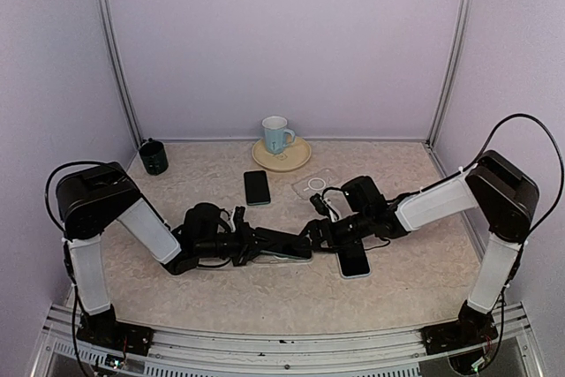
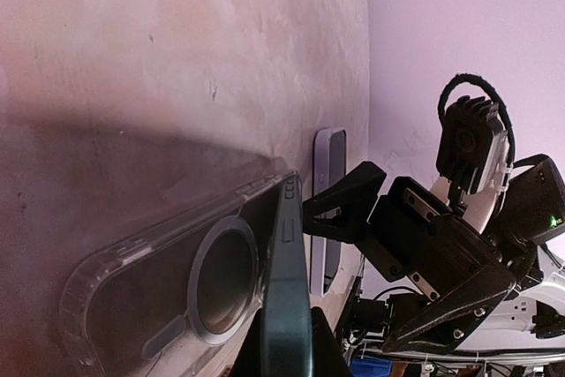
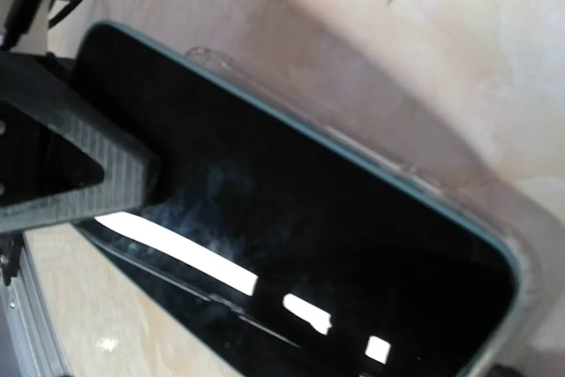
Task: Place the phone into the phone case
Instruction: Install the phone into the phone case.
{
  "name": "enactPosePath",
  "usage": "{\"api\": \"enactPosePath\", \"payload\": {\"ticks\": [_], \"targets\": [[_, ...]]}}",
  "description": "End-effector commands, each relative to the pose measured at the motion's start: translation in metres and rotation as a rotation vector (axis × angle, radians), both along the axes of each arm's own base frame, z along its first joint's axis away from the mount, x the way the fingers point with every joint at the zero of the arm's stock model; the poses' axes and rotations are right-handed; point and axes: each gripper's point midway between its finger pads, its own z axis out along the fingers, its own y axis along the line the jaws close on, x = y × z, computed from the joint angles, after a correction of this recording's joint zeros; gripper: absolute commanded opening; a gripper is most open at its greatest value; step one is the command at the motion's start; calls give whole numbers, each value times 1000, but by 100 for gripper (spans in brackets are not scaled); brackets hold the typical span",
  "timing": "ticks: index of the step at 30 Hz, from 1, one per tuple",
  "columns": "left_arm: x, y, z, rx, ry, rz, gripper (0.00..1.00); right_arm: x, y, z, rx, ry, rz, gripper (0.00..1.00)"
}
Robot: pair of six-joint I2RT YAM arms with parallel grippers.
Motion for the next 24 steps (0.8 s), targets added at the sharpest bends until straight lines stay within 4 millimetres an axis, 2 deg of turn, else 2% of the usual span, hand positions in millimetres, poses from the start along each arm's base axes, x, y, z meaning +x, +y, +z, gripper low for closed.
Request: {"api": "enactPosePath", "payload": {"ticks": [1, 8, 13, 24], "targets": [[-18, 13, -36, 50, 84, -22, 0, -13, 6, -10, -8, 34, 27, 100], [-21, 16, -54, 110, 126, -32, 0, -13, 5, -11, -10, 35, 23, 100], [-22, 20, -61, 181, 123, -36, 8, -13, 6, -12, -11, 39, 25, 100], [-8, 26, -41, 290, 53, -12, 26, -13, 5, -11, -14, 32, 24, 100]]}}
